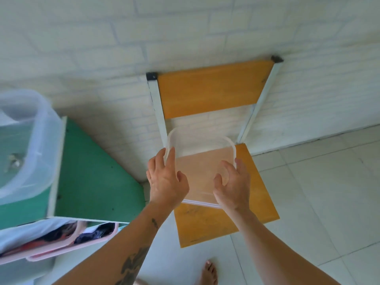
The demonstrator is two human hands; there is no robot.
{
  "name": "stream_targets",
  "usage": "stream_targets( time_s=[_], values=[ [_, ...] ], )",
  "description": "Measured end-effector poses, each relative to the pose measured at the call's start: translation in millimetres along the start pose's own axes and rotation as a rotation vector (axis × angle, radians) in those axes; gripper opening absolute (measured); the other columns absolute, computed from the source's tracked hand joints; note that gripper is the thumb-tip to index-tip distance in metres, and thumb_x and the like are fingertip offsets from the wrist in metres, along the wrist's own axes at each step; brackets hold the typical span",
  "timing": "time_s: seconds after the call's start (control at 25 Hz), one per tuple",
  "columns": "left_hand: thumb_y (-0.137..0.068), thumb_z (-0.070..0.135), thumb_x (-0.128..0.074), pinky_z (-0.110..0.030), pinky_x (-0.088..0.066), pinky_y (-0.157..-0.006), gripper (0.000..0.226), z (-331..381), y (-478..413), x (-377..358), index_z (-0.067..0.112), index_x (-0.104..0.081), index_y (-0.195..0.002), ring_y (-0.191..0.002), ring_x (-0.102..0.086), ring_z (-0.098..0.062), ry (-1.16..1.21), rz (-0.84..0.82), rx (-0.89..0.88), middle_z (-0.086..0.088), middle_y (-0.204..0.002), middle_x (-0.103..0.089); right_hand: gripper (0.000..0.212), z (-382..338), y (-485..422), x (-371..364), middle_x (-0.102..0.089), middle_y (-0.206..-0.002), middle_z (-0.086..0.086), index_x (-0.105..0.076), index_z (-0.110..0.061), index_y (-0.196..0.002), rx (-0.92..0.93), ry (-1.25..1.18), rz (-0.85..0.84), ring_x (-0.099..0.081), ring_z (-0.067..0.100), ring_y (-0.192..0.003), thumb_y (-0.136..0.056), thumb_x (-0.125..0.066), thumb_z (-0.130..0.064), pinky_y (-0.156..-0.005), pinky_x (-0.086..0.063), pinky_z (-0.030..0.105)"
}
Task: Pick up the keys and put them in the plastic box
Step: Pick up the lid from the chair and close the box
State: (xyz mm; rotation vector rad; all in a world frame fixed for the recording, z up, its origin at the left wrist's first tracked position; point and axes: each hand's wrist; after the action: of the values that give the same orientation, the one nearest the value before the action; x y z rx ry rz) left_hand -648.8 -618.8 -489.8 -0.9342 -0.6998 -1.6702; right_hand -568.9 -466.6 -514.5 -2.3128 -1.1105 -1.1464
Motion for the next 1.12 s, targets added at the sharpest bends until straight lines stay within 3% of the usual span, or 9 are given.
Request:
stream_targets(
  time_s=[0.32,0.72,0.92,1.12],
  values=[
    [-0.089,0.016,-0.047,-0.042,-0.029,-0.117,0.068,42.9,30.9,137.0,0.019,-0.022,-0.152,-0.146,-0.022,-0.027,0.238,0.064,0.153,-0.006,-0.159,-0.021,0.044,-114.7,15.7,101.2,-0.036,-0.153,0.003,-0.062,-0.023,-0.127,0.211,0.0,0.009,-0.04,0.025,-0.132,-0.086,-0.052,-0.036,-0.108,-0.038,0.044],
    [-0.086,0.01,-0.047,-0.036,-0.024,-0.117,0.073,-23.4,23.9,290.9,0.018,-0.021,-0.154,-0.148,-0.022,-0.026,0.305,0.197,0.148,-0.005,-0.164,-0.011,0.042,-283.3,54.4,89.7,-0.044,-0.145,0.004,-0.063,-0.022,-0.126,0.344,-0.03,0.113,-0.044,0.028,-0.127,-0.087,-0.053,-0.034,-0.106,-0.04,0.043],
    [-0.083,0.01,-0.047,-0.039,-0.022,-0.12,0.073,-98.8,20.3,349.8,0.015,-0.025,-0.153,-0.147,-0.022,-0.028,0.305,0.224,0.172,-0.009,-0.162,-0.019,0.042,-360.7,91.1,44.3,-0.04,-0.149,0.004,-0.062,-0.024,-0.127,0.355,-0.036,0.094,-0.039,0.027,-0.133,-0.087,-0.052,-0.035,-0.109,-0.038,0.044],
    [-0.07,0.017,-0.044,-0.048,-0.041,-0.107,0.074,-172.8,22.4,376.9,0.018,-0.036,-0.144,-0.126,-0.044,-0.034,0.211,0.209,0.21,-0.01,-0.142,-0.044,0.044,-410.7,123.8,-5.3,-0.036,-0.153,0.004,-0.058,-0.025,-0.132,0.355,0.038,-0.006,-0.04,0.029,-0.132,-0.09,-0.053,-0.037,-0.106,-0.04,0.045]
  ],
)
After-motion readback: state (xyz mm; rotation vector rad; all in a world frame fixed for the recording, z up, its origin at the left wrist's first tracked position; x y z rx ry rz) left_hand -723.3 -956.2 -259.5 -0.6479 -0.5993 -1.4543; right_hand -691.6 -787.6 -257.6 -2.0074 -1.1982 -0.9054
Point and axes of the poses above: each hand's wrist, its own y-axis away from the middle knuckle, its own x-axis out of the back of the hand, z = x × y
